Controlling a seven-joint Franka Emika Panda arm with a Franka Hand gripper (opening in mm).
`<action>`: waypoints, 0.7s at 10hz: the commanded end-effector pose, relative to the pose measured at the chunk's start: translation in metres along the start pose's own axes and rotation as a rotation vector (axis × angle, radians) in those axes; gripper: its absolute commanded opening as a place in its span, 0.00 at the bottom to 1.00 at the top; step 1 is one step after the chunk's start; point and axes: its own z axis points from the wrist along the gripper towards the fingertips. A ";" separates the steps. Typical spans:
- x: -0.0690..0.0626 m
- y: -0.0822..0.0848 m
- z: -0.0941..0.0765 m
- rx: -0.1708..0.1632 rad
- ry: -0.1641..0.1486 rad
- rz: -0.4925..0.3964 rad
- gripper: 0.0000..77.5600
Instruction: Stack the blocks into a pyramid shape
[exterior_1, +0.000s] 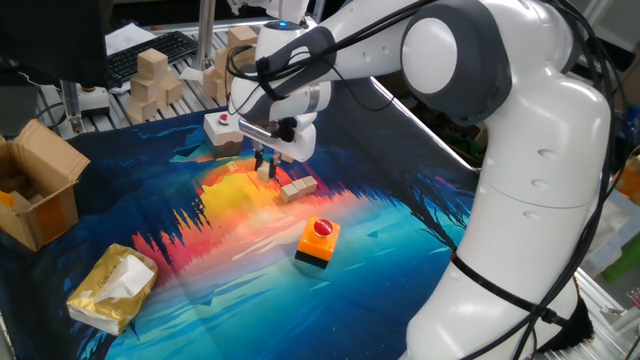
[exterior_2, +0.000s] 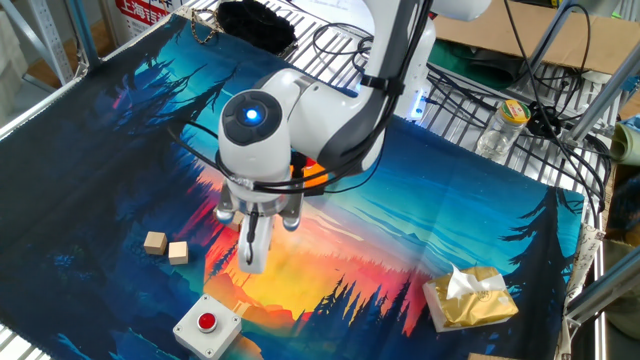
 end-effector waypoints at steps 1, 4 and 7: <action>0.000 0.000 -0.001 -0.014 -0.007 0.194 0.01; -0.005 -0.012 -0.002 -0.008 -0.011 0.219 0.01; -0.022 -0.032 -0.002 -0.004 -0.019 0.208 0.01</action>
